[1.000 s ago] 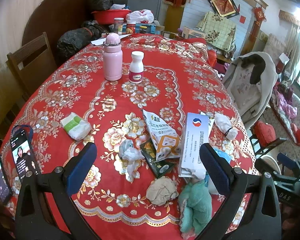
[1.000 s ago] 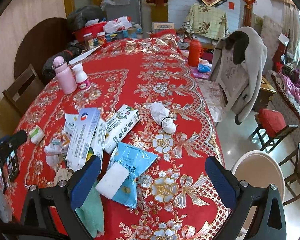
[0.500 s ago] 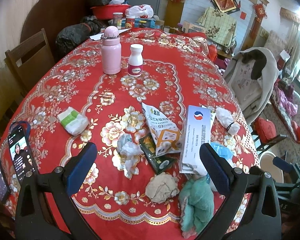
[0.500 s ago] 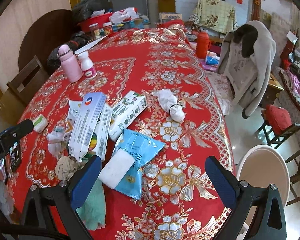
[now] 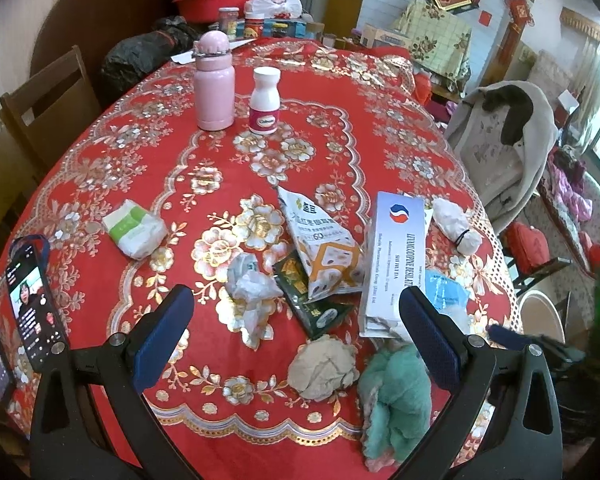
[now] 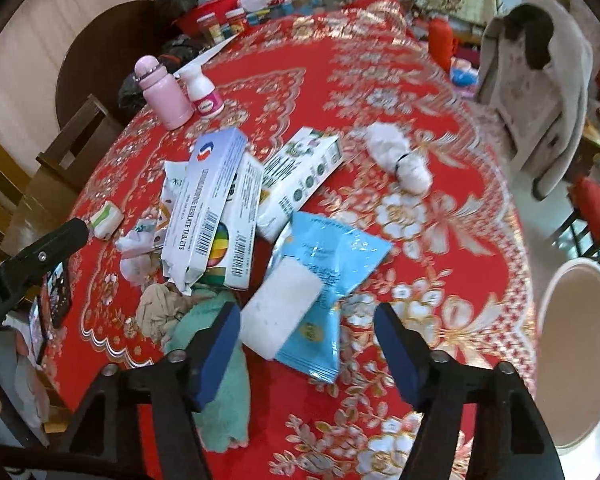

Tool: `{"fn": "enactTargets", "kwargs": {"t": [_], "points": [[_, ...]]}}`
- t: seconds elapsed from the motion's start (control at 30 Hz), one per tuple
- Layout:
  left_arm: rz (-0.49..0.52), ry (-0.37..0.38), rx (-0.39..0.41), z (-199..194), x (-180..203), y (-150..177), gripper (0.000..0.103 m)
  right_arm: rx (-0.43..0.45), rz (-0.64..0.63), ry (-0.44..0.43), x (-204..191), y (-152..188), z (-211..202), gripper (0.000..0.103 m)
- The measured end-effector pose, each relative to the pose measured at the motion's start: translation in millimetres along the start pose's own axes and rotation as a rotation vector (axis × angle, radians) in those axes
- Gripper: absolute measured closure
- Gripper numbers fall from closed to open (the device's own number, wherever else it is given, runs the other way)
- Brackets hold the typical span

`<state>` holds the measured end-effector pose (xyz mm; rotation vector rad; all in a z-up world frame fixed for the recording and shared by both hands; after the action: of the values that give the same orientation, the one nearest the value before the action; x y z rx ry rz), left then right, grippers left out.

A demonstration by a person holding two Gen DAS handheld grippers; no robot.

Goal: Collect trash
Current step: 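Grasp the white medicine box with the left tool while the right tool grasps the white foam block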

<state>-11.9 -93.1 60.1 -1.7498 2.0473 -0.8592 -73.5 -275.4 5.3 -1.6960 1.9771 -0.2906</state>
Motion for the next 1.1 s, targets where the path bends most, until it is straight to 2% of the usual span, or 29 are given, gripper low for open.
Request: {"fn": "enactTargets", "kwargs": {"t": [0.03,0.17,0.43,0.47,0.5,0.57,0.6,0.67,0.73,0.93,1.0,1.03,1.07,1.1], "points": [[-0.001,0.005,-0.007,2.1,1.6,-0.5,0.001,-0.012,0.009,-0.015,-0.6,0.1,5.7,0.045],[-0.001,0.024,-0.036,12.8,12.3,-4.0,0.001,-0.052,0.08,-0.144,-5.0,0.7,19.2,0.071],[0.064,0.044,-0.08,37.8,45.4,-10.8,0.001,-0.041,0.07,-0.191,-4.7,0.7,6.1,0.084],[0.08,0.046,-0.092,43.1,50.7,-10.4,0.004,-0.036,0.075,-0.196,-2.4,1.2,2.1,0.085],[0.091,0.049,-0.105,47.8,54.1,-10.1,0.008,-0.034,0.081,-0.201,0.3,1.5,-0.5,0.085],[0.111,0.056,-0.156,60.9,61.6,-7.0,0.026,-0.026,0.089,-0.2,6.9,1.7,-7.5,0.085],[0.114,0.065,-0.187,68.1,64.4,-4.1,0.032,-0.022,0.09,-0.197,10.2,1.6,-10.8,0.085],[0.102,0.084,-0.236,79.2,66.9,1.0,0.059,-0.015,0.091,-0.19,16.1,1.1,-14.2,0.085],[0.085,0.093,-0.248,82.0,67.2,2.8,0.06,-0.012,0.095,-0.191,20.9,1.4,-17.1,0.085],[0.074,0.105,-0.204,66.5,63.3,-1.0,0.06,-0.014,0.082,-0.196,18.1,0.5,-19.6,0.085],[0.062,0.111,-0.191,57.2,57.5,-4.8,0.06,-0.039,0.08,-0.194,9.7,-0.2,-14.3,0.076],[0.06,0.11,-0.186,53.7,54.9,-6.5,0.06,-0.044,0.081,-0.194,6.6,-0.7,-12.4,0.065],[0.06,0.108,-0.181,49.8,52.3,-7.8,0.06,-0.051,0.085,-0.193,2.4,-1.7,-8.7,0.06],[0.06,0.105,-0.175,45.5,49.1,-9.0,0.06,-0.055,0.088,-0.191,-0.9,-3.1,-4.7,0.06]]}}
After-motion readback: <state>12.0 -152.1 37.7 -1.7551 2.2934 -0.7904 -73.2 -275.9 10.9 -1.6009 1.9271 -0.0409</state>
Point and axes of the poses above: each gripper's, at about its wrist camera, not at the fingertips, and z roughly the way its jaws point, x to its right, y to its underside, the point moved 7 cm from there along z, roughly the way its jaws point, and after that the axes turned 1 degree about x, right-handed, at the moved point
